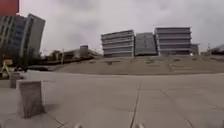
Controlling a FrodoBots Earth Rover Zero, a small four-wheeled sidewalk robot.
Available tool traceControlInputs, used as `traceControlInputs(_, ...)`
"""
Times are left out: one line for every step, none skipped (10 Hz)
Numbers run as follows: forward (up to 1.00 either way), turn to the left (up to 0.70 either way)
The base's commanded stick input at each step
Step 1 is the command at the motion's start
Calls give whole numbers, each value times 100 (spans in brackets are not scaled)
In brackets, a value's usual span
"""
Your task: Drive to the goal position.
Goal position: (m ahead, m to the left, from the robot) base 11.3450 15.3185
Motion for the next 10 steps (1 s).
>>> traceControlInputs(85, 0)
traceControlInputs(85, 0)
traceControlInputs(85, 0)
traceControlInputs(85, 0)
traceControlInputs(85, 0)
traceControlInputs(85, 0)
traceControlInputs(85, 0)
traceControlInputs(85, 0)
traceControlInputs(85, 0)
traceControlInputs(85, 0)
